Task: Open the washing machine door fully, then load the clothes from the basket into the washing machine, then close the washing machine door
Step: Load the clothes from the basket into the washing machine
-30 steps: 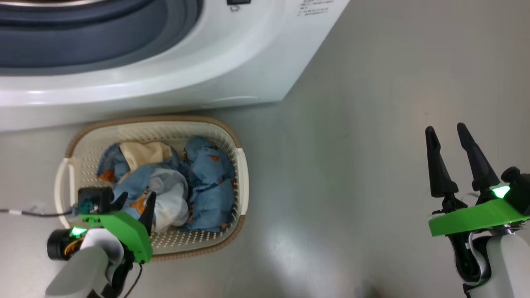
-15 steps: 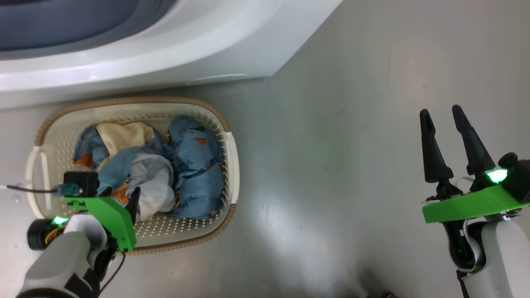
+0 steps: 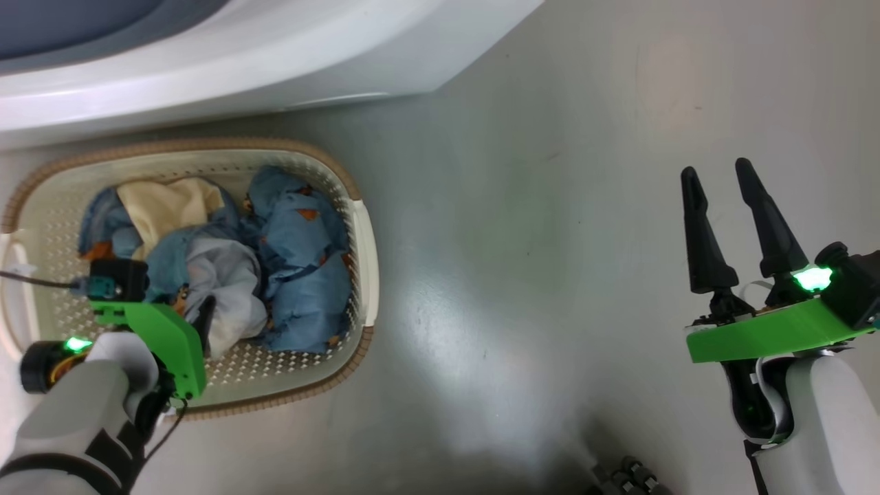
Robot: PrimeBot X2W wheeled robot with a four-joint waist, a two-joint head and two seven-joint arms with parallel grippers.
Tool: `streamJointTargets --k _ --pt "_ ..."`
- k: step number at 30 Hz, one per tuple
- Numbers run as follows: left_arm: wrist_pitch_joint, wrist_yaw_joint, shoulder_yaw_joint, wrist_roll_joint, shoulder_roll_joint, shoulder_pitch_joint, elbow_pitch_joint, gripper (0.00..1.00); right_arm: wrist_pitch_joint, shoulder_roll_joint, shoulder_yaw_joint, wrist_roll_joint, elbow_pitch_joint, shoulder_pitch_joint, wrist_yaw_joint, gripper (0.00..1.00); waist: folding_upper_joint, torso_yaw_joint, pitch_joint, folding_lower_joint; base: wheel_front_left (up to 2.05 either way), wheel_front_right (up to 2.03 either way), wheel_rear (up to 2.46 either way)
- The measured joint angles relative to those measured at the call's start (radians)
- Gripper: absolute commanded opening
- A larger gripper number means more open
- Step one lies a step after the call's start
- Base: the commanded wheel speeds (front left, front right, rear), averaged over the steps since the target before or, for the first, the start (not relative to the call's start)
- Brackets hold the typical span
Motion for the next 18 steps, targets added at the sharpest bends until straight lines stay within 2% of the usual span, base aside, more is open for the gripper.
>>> streamJointTargets --k 6,7,8,9,10,18 --pt "0.025 0.0 -0.039 -0.02 0.015 -0.028 0.013 1.0 0.0 0.012 0.012 -0.007 -0.008 -0.013 0.0 1.0 0.0 -0.019 0.026 0.0 0.0 0.0 0.0" --pt "0.035 0.0 -0.047 -0.025 0.016 -0.028 0.013 0.79 0.0 0.012 0.012 -0.007 -0.01 -0.016 0.0 1.0 0.0 -0.021 0.029 -0.0001 0.0 0.0 0.0" --pt "0.04 0.0 -0.054 -0.028 0.015 -0.028 0.014 0.44 0.0 0.012 0.013 -0.007 -0.011 -0.016 0.0 1.0 0.0 -0.024 0.03 0.0 0.0 0.0 0.0" --pt "0.043 0.0 -0.058 -0.03 0.016 -0.028 0.014 0.15 0.0 0.012 0.014 -0.007 -0.011 -0.016 0.0 1.0 0.0 -0.026 0.03 -0.0001 0.0 0.0 0.0" --pt "0.043 0.0 -0.062 -0.041 0.017 -0.028 0.014 0.0 0.0 0.012 0.015 -0.007 -0.01 -0.016 0.0 1.0 0.0 -0.027 0.029 -0.0001 0.0 0.0 0.0" --pt "0.003 0.0 -0.063 -0.126 0.02 -0.023 0.008 0.0 0.0 0.013 0.015 -0.007 0.002 -0.016 0.0 1.0 0.0 -0.024 -0.013 0.0 0.0 0.0 0.0"
